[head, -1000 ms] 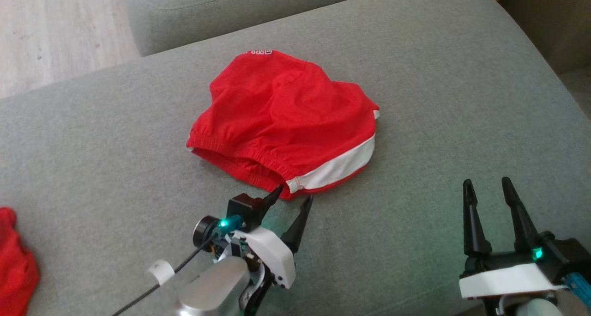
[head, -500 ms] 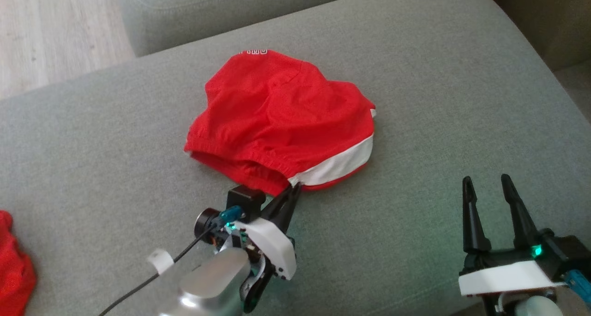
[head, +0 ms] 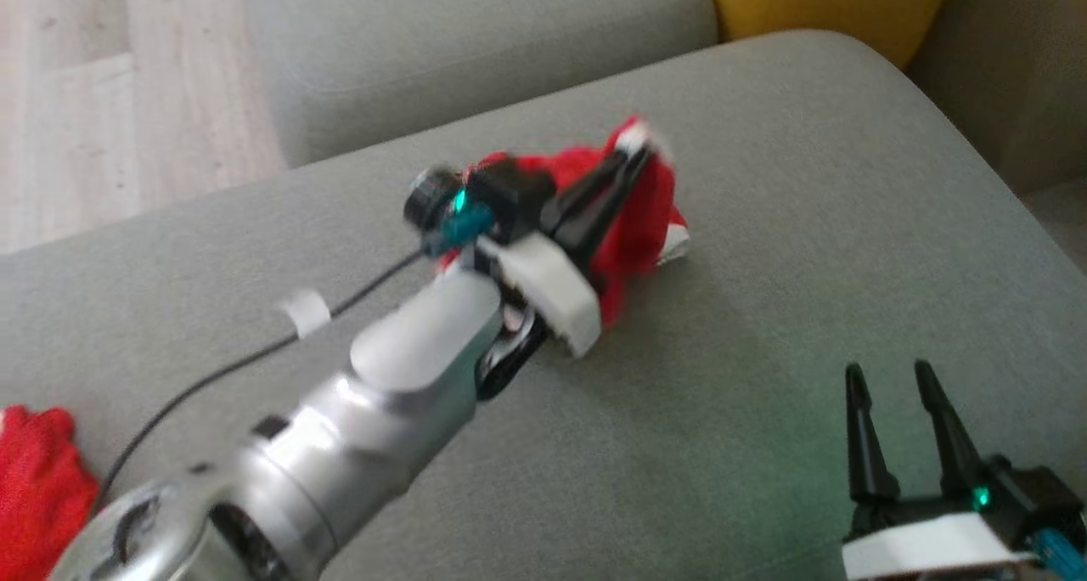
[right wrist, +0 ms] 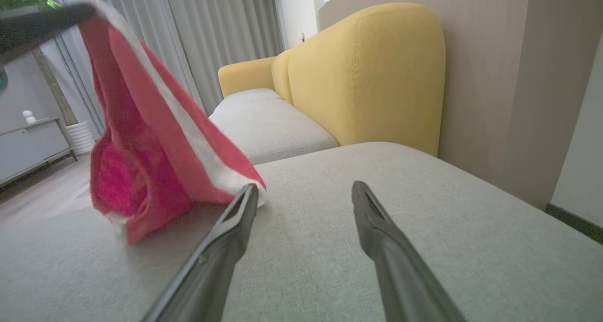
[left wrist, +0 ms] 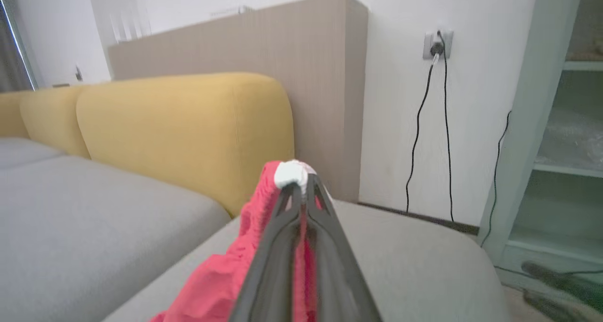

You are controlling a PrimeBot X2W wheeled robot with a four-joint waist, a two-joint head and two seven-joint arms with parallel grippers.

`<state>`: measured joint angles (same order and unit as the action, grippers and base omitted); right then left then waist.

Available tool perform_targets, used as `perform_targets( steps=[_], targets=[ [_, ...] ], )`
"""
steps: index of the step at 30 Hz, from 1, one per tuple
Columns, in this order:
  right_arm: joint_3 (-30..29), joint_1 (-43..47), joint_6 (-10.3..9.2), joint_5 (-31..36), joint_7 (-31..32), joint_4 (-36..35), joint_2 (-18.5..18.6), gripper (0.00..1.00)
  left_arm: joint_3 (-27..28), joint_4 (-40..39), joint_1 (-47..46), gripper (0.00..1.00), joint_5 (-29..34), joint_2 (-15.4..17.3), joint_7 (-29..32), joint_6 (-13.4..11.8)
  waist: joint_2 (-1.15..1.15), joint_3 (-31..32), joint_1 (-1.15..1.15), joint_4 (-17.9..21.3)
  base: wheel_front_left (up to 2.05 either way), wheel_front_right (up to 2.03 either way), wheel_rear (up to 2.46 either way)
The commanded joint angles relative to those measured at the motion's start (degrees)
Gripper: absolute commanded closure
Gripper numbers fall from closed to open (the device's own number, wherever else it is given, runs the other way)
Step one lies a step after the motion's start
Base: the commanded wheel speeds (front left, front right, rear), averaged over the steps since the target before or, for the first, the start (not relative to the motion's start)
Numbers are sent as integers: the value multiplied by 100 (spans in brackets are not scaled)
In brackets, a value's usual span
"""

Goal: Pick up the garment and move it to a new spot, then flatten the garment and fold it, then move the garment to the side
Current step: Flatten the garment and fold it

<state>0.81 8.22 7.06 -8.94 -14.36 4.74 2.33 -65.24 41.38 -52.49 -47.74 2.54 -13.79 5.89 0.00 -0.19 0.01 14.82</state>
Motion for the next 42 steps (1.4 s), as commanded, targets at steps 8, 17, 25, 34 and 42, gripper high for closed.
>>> perform_targets(
  steps=[8, 17, 25, 34, 42],
  targets=[
    [61, 42, 43, -99, -63, -233, 54, 0, 500, -468, -2, 100, -276, 959, 102, -36, 0, 208, -1, -814, 0, 0, 0],
    [335, 22, 43, -148, -63, 286, 54, 0, 405, -342, 668, 100, -222, 1556, 54, -213, 0, 62, -1, -1381, 0, 0, 0],
    [405, -667, 43, 298, -63, 1685, 65, 0, 418, -207, 536, 100, 23, 1532, -63, -260, 0, -197, -1, -1750, 0, 0, 0],
    [734, -1693, 43, 664, -63, 3052, 185, 0, 493, -111, 325, 100, 186, 1369, -106, -210, 0, -481, -1, -2013, 0, 0, 0],
    [1034, -1979, 43, 584, -63, 3547, 186, 23, 600, -67, 209, 100, 290, 1232, -117, -190, 0, -613, -1, -2129, 0, 0, 0]
  ],
)
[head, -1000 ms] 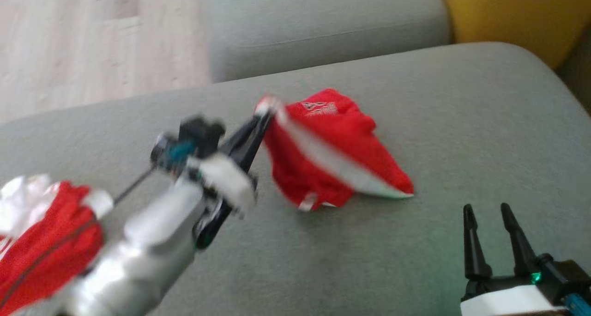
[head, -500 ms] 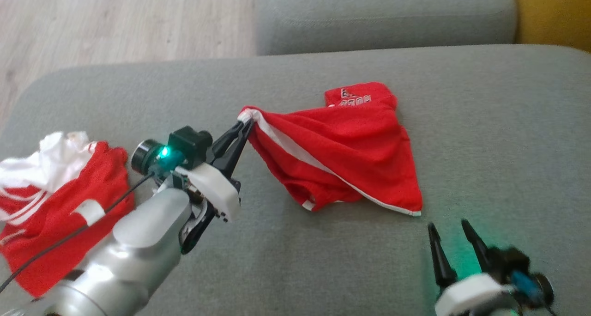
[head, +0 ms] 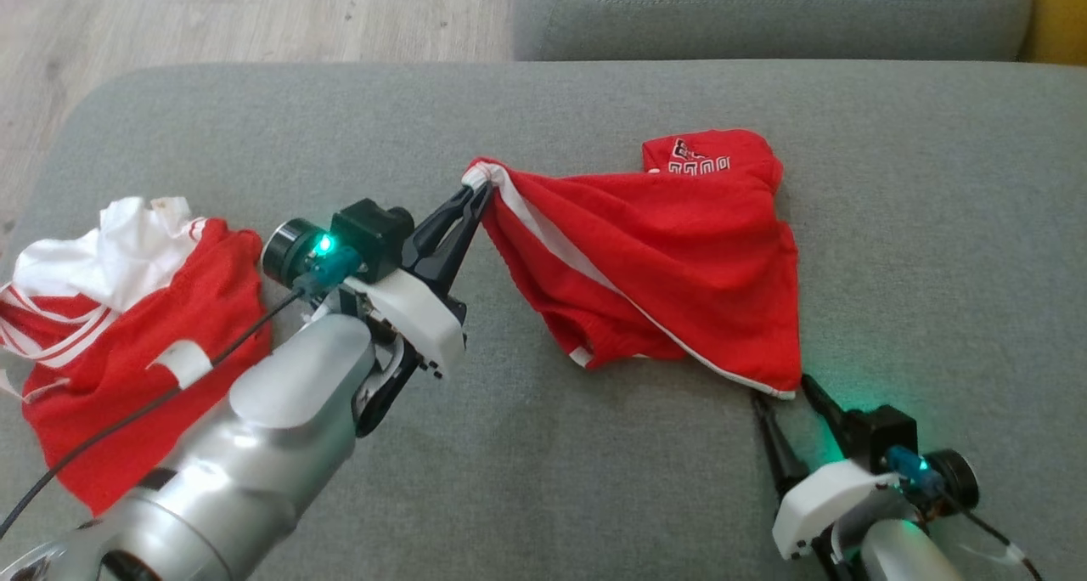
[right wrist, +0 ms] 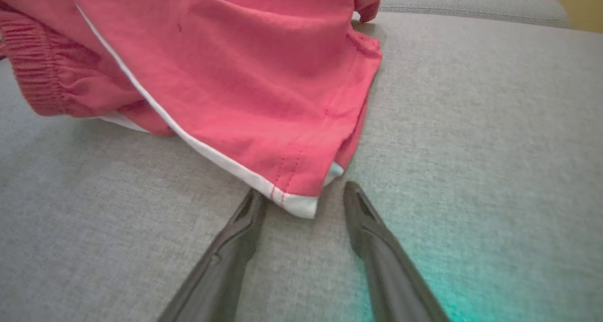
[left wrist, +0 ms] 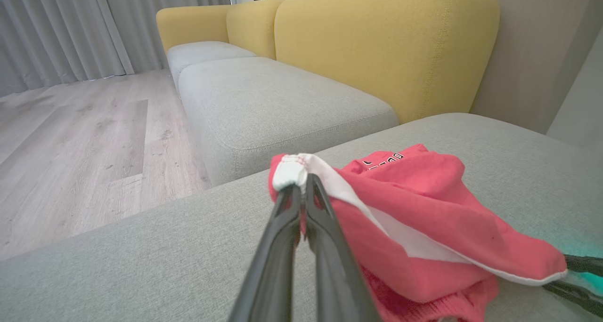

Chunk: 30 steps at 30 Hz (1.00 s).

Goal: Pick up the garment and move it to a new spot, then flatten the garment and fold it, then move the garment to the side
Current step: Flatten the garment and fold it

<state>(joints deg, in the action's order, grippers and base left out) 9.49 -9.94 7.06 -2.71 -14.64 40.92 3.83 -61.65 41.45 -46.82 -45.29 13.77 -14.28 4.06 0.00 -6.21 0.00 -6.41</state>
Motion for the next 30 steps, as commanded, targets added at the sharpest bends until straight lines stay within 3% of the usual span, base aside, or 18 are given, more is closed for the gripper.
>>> perform_targets(
  steps=[1, 2, 3, 4, 10, 17, 21, 26, 30],
  targets=[
    [185, -178, 43, -42, -36, -79, 45, 40, 255, -66, -366, 100, 58, 100, -69, -5, 0, -23, 0, -9, 0, 0, 0],
    [206, -189, 43, -39, -36, -104, 54, 58, 271, -61, -372, 100, 70, 94, -70, -3, 0, -32, 0, -8, 0, 0, 0],
    [222, -197, 43, -36, -36, -125, 61, 89, 291, -60, -374, 100, 84, 91, -70, -3, 0, -39, 0, -4, 0, 0, 0],
    [232, -203, 43, -31, -36, -139, 65, 100, 311, -59, -370, 100, 98, 92, -70, -2, 0, -41, 0, 3, 0, 0, 0],
    [257, -128, 43, -2, -36, -372, 135, 100, 429, -44, -249, 100, 210, 158, -71, 18, 0, 103, 0, 89, 0, 0, 0],
    [-99, 104, 43, -140, -36, -1415, 416, 100, 530, -287, -107, 100, 568, 439, -71, 57, 0, 488, 0, 338, 0, 0, 0],
    [-655, 80, 43, -255, -36, -2246, 677, 100, 572, -647, -81, 100, 826, 753, -72, 103, 0, 711, 0, 586, 0, 0, 0],
    [-1037, -616, 43, -276, 117, -3066, 1125, 100, 724, -1400, -304, 100, 1040, 1174, -72, 156, 0, 767, 0, 903, 0, 0, 0],
    [-1047, -1611, 43, -442, 499, -3332, 1454, 100, 796, -1859, -757, 100, 1135, 1308, -7, 197, 0, 581, 0, 1082, 0, 0, 0]
  ],
)
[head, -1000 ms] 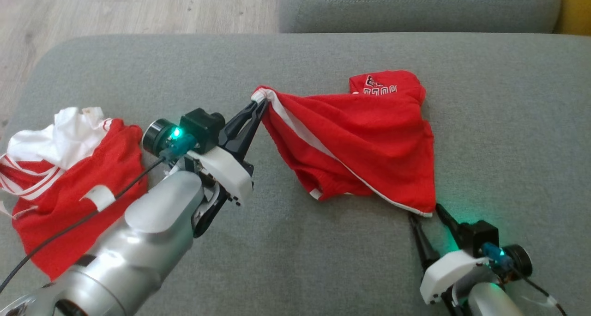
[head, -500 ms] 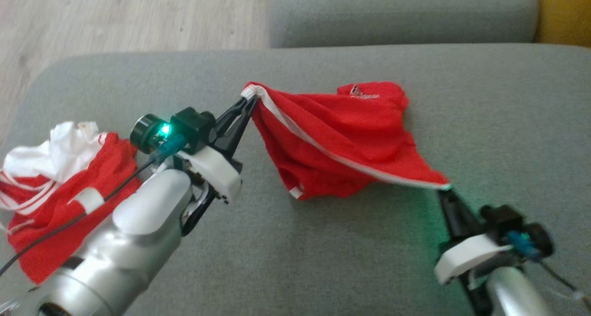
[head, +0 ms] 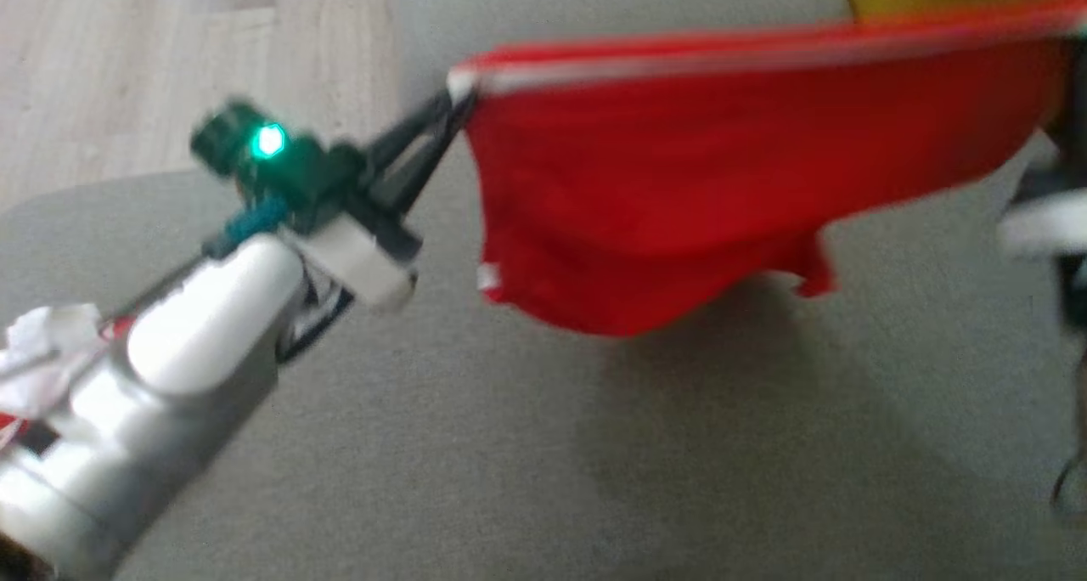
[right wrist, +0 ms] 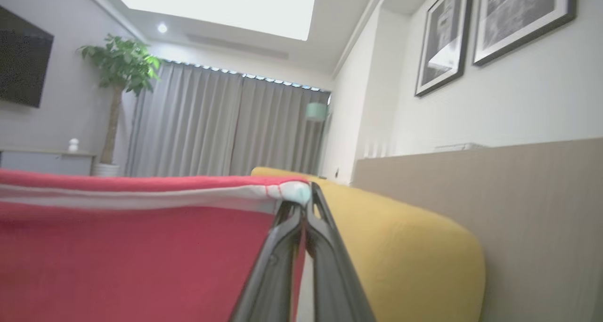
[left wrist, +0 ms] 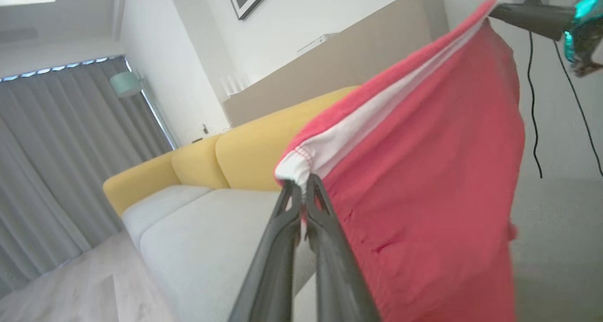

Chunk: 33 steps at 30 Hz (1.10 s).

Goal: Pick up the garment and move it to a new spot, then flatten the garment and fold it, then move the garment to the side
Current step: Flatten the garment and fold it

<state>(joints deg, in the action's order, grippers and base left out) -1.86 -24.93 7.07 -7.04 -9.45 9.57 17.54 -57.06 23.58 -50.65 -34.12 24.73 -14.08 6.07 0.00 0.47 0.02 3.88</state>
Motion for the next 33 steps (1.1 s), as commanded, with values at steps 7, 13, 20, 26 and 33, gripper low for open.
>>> perform_targets(
  steps=[7, 13, 20, 26, 33],
  targets=[
    [428, -2103, 42, -471, 113, 883, 498, 100, 194, 365, -1806, 100, 190, -210, 119, 114, 0, -968, -2, 134, 0, 0, 0],
    [570, -3469, 42, -328, -427, 1901, 493, 100, 597, 1113, -2807, 100, 735, -476, -85, 40, 0, -1384, -2, 319, 0, 0, 0],
    [516, -3639, 42, -314, -550, 1975, 493, 100, 1122, 376, -2361, 100, 1486, -395, -90, -34, 0, -1692, -2, 322, 0, 0, 0],
    [445, -2064, 42, -439, -553, 1600, 413, 100, 747, -23, -978, 100, 2113, -441, -91, 45, 0, -1829, -2, 169, 0, 0, 0],
    [306, -318, 42, -596, -554, 1408, 301, 100, 467, -188, 710, 100, 2204, -567, -91, 2, 0, -1457, -2, 109, 0, 0, 0]
  ],
)
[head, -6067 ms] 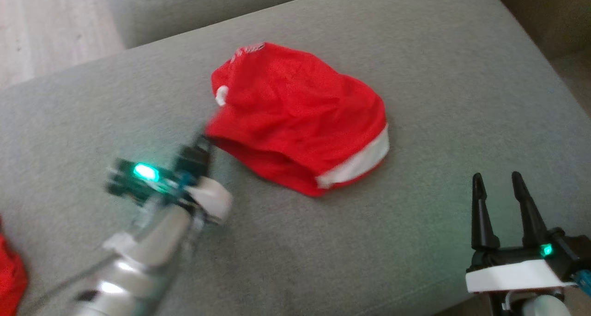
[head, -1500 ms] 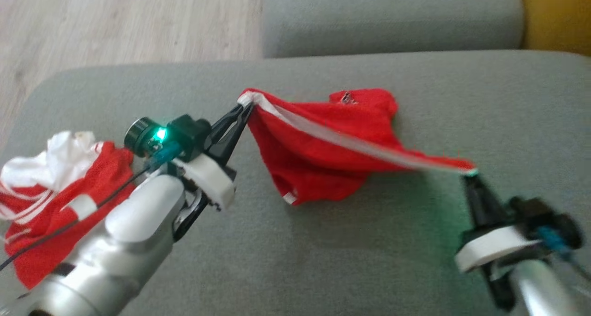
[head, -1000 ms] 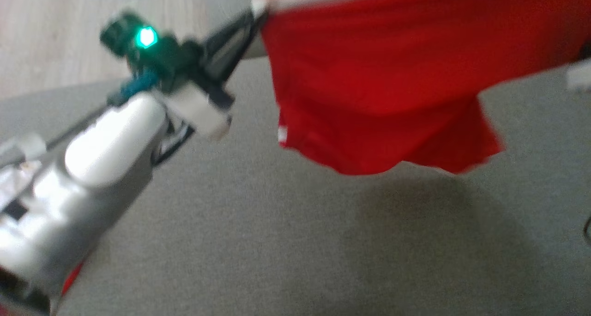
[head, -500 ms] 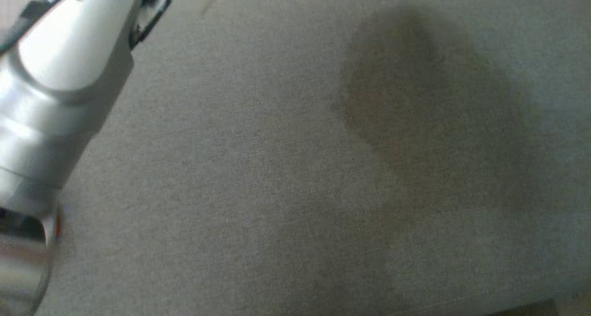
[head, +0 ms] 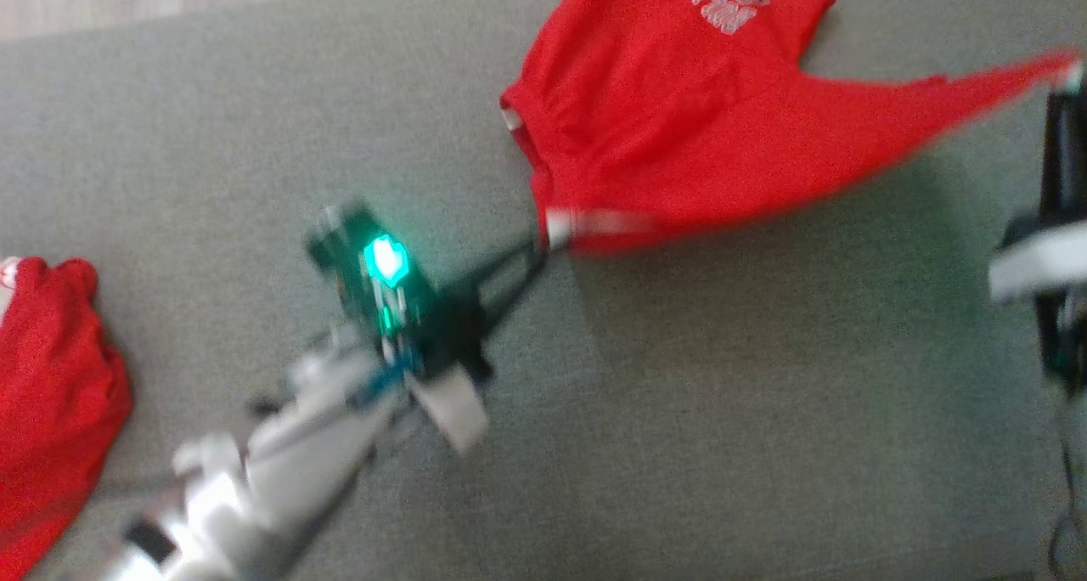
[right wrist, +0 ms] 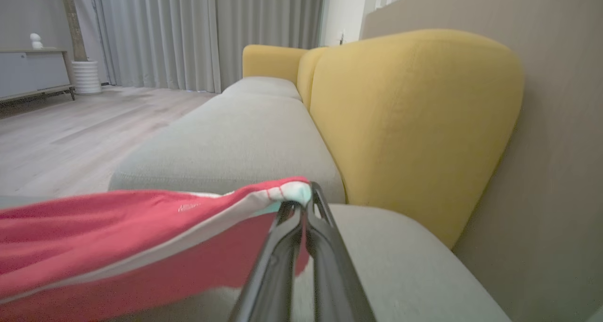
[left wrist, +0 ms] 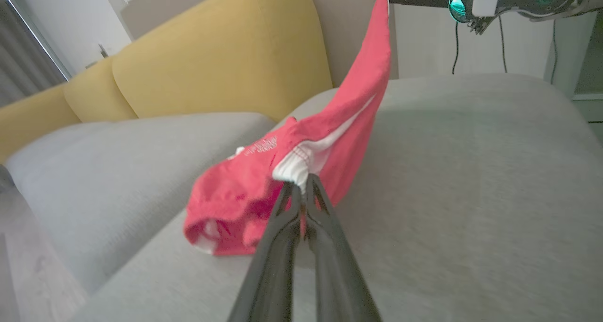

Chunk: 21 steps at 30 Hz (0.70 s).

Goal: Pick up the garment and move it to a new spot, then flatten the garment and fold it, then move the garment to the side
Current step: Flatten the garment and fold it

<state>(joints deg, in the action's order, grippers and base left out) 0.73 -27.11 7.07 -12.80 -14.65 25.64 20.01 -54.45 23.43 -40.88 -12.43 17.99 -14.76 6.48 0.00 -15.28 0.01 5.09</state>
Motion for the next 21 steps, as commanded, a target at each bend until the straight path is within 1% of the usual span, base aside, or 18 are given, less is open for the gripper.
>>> perform_targets(
  steps=[1, 5, 7, 13, 15, 17, 19, 21],
  targets=[
    [-6, 195, 42, -30, -34, -276, 56, 100, 190, -224, 9, 100, 33, 95, -23, -65, 0, 208, -1, -12, 0, 0, 0],
    [-264, 1371, 42, -53, -25, -642, 92, 100, 138, -450, 1035, 100, 30, 107, -23, -201, 0, 586, -1, -5, 0, 0, 0],
    [-465, 1926, 42, -80, 72, -940, 78, 100, 72, -546, 1468, 100, 64, 150, -23, -265, 0, 754, -1, -8, 0, 0, 0],
    [-1174, 3289, 42, -85, 720, -2348, -45, 100, -57, -881, 2430, 100, -42, 312, -23, -395, 0, 1031, -1, -84, 0, 0, 0],
    [-1384, 3480, 42, -107, 962, -2769, -111, 100, -55, -983, 2518, 100, -122, 335, -23, -379, 0, 1008, -1, -163, 0, 0, 0],
    [-1531, 3465, 42, -162, 1127, -3002, -187, 100, -24, -1053, 2473, 100, -226, 275, -11, -339, 0, 934, -1, -263, 0, 0, 0],
    [-1570, 3324, 42, -189, 1276, -3032, -194, 100, -26, -1039, 2281, 100, -283, 169, 65, -258, 0, 805, -1, -393, 0, 0, 0],
    [-1554, 3072, 42, -152, 1367, -2924, -129, 100, 3, -973, 2032, 100, -354, -13, 151, -207, 0, 664, -1, -533, 0, 0, 0]
  ],
)
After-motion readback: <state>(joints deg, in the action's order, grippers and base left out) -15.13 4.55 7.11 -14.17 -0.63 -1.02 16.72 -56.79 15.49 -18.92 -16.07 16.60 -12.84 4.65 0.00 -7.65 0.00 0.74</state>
